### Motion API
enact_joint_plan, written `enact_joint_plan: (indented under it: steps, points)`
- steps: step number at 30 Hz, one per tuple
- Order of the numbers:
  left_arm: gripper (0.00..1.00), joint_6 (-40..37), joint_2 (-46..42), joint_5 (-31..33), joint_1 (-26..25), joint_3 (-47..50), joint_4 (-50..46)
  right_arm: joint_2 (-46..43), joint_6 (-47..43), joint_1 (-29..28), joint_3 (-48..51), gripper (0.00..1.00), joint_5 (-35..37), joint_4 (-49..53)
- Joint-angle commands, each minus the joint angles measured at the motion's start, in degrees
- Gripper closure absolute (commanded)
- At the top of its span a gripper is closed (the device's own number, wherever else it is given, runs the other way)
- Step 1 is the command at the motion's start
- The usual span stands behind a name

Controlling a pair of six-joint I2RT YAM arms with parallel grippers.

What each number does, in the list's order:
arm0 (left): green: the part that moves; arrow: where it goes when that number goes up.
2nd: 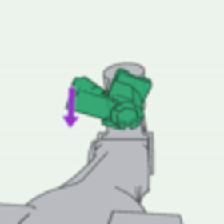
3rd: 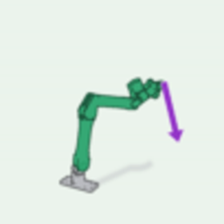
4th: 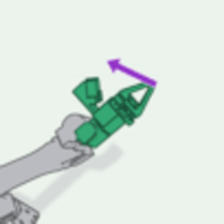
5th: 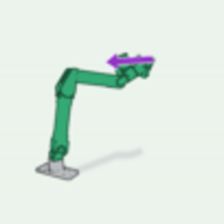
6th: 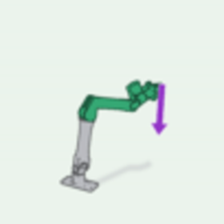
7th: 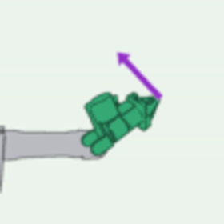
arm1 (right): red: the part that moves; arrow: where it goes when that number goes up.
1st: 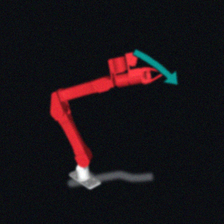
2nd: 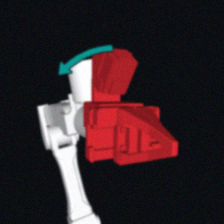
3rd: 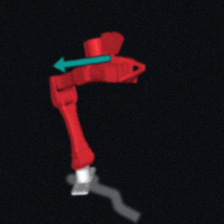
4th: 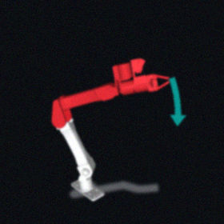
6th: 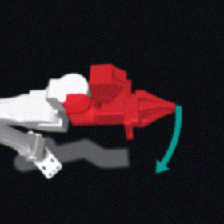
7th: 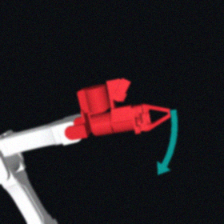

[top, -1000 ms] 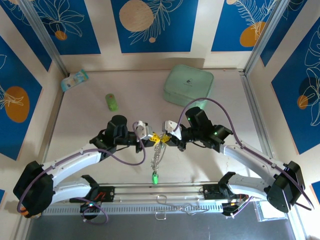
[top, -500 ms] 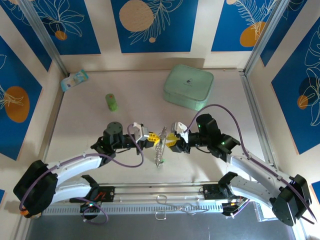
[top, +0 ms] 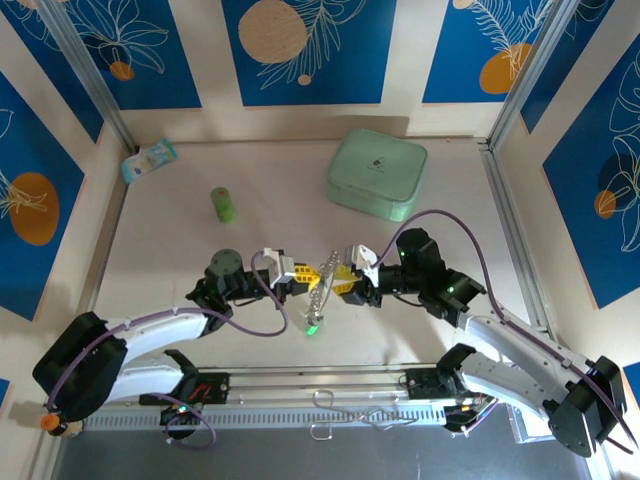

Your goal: Put the keys on the keyring

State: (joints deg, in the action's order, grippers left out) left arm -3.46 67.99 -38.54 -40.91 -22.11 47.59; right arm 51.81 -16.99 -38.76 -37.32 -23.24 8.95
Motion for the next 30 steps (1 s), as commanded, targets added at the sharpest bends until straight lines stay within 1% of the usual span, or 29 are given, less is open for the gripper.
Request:
enact_joint_plan:
  steps: [1,7,10,15,17,22,26,30]
  points:
    - [1.00,-0.46,-1.78,-1.09,-0.31,-0.04,3.09,1.06,-1.37,-1.00,-2.20,0.67,1.45,-0.95]
    - [1.00,-0.48,-2.24,-2.10,-0.32,-0.21,2.86,4.01,-2.94,-2.18,-3.57,0.68,4.84,-1.40]
    - [1.00,-0.38,-2.10,-2.67,-0.31,-0.26,3.01,5.50,-4.04,-2.54,-4.35,0.71,8.88,-0.32]
    - [1.00,-0.44,-2.04,-2.76,-0.30,-0.30,2.86,6.07,-4.36,-2.72,-5.05,0.75,7.85,1.00]
    - [1.00,-0.67,-1.98,-2.85,-0.27,-0.34,2.55,5.81,-4.23,-2.72,-4.91,0.80,7.66,0.73]
    - [1.00,-1.02,-2.41,-2.59,-0.32,-0.56,2.28,5.83,-4.84,-2.63,-4.78,1.00,7.05,2.07]
    - [1.00,0.24,-2.51,-3.50,-0.32,-0.82,5.58,7.94,-4.83,-2.63,-4.23,1.00,7.31,2.37]
    - [1.00,1.00,-1.76,-4.56,-0.27,-1.29,7.71,9.87,-4.14,-3.07,-5.46,1.00,4.79,2.73]
